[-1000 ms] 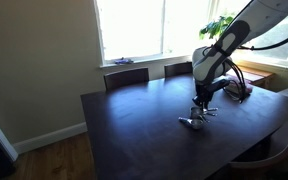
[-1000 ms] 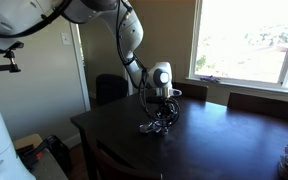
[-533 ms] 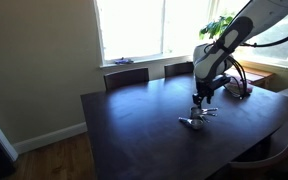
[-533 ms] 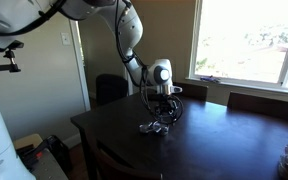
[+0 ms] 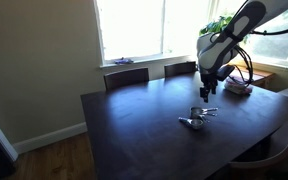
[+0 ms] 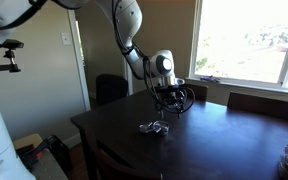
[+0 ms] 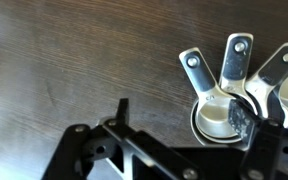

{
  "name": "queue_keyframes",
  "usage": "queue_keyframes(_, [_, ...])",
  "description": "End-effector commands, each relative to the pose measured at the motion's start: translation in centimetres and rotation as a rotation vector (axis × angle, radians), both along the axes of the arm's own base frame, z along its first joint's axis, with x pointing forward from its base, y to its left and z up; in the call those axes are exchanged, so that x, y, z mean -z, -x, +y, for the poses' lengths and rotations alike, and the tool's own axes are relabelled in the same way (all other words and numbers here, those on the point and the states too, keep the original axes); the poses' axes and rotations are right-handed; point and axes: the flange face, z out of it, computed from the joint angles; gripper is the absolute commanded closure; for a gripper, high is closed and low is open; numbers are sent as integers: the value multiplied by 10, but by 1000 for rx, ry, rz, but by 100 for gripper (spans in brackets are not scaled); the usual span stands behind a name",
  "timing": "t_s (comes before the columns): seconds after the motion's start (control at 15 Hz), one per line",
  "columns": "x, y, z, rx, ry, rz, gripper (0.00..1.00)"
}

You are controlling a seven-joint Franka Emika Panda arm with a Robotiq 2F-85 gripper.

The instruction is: Unstack the silver measuring cups

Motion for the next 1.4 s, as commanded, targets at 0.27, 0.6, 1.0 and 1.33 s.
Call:
queue_keyframes(0.27, [13, 14, -7, -183, 65, 196, 0])
queue_keyframes(0.6, [43, 16, 0, -262, 98, 266, 0])
queue_keyframes(1.0, [68, 8, 11, -330, 93, 270, 0])
queue_keyframes(1.33, [76, 1, 19, -353, 84, 258, 32])
